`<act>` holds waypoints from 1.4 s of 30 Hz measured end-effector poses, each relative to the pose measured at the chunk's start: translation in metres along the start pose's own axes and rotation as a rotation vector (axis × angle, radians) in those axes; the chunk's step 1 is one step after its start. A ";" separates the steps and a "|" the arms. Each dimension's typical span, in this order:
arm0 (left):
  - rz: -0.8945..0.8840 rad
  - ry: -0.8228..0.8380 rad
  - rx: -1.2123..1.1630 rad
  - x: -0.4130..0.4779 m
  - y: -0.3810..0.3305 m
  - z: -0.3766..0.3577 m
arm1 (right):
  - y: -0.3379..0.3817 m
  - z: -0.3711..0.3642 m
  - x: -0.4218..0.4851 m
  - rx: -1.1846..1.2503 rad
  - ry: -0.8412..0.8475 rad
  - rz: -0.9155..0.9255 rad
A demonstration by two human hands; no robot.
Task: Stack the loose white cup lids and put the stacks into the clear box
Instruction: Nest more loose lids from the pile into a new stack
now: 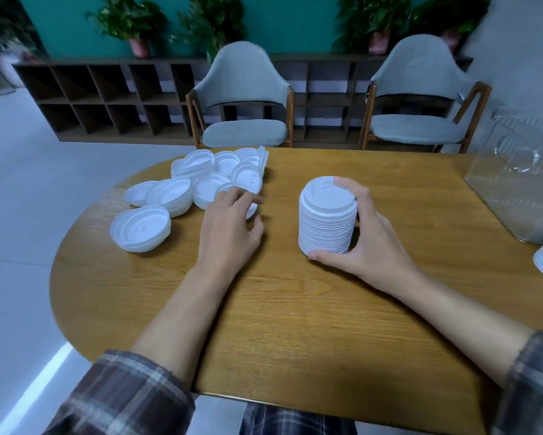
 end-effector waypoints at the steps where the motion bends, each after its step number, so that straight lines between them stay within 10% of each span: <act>1: 0.033 0.012 0.015 0.000 0.002 0.001 | 0.001 -0.002 0.002 0.001 0.001 -0.008; 29: 0.069 0.116 -0.242 0.004 -0.022 -0.018 | -0.012 0.001 0.013 0.083 -0.170 -0.026; 42: 0.501 -0.181 -1.000 0.022 -0.051 0.002 | -0.009 -0.001 0.014 0.088 -0.342 -0.067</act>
Point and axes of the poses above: each hand's wrist, its own x-axis towards the middle knuckle, its own z-axis out of the back of the hand, y = z × x, the point moved 1 cm from there along x, towards the middle knuckle, and after that the axes turned 8 degrees about -x, right-handed, at the moved point
